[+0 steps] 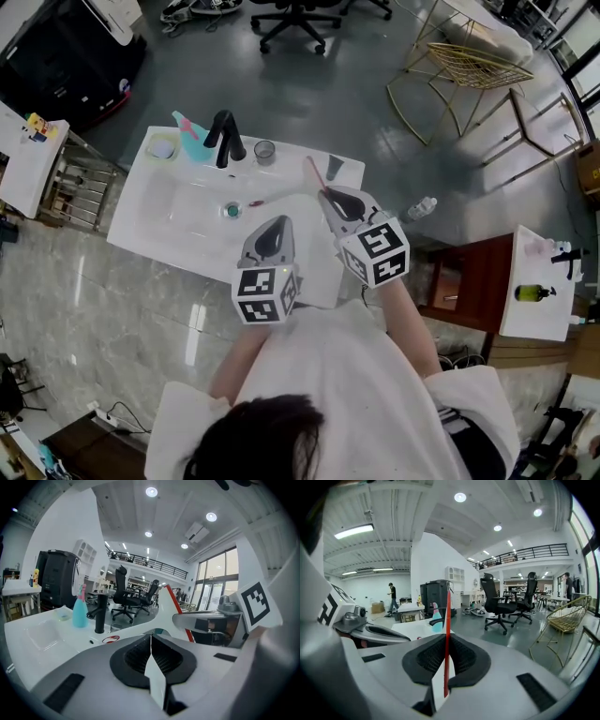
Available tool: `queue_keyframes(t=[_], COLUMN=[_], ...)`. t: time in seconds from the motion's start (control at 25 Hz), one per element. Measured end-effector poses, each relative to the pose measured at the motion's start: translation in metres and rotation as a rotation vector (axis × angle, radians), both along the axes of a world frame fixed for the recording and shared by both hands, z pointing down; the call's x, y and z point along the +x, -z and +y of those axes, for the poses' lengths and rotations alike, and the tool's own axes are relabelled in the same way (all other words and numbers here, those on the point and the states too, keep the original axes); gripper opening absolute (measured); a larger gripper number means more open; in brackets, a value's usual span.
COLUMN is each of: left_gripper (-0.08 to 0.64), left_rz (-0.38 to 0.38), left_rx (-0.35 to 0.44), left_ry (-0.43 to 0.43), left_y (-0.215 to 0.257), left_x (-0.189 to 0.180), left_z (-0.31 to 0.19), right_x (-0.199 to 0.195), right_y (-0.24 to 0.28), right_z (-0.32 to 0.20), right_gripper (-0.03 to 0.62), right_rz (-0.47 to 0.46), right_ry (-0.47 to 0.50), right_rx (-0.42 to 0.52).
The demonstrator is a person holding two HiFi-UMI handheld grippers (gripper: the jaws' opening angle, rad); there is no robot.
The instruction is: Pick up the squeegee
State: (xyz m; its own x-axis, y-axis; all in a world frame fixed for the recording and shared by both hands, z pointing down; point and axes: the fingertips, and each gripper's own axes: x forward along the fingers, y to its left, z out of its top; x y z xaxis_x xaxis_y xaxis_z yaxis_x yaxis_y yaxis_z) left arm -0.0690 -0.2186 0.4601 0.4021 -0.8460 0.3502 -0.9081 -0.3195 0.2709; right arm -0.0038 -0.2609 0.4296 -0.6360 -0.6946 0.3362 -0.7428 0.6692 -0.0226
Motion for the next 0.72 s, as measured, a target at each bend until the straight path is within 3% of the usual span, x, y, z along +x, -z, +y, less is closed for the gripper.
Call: queue_keyframes(t=[0.72], left_gripper=[0.028], left_rz=[0.030], left_rx=[0.072], left_ry=[-0.007], left_y=[0.022], left_x=[0.009], left_z=[-0.015], right_x=[0.011], right_y=[0.027], right_z=[0.018], right_gripper=[0.040], right_rz=[0.054], right_ry=[-0.250], right_rx=[0.195])
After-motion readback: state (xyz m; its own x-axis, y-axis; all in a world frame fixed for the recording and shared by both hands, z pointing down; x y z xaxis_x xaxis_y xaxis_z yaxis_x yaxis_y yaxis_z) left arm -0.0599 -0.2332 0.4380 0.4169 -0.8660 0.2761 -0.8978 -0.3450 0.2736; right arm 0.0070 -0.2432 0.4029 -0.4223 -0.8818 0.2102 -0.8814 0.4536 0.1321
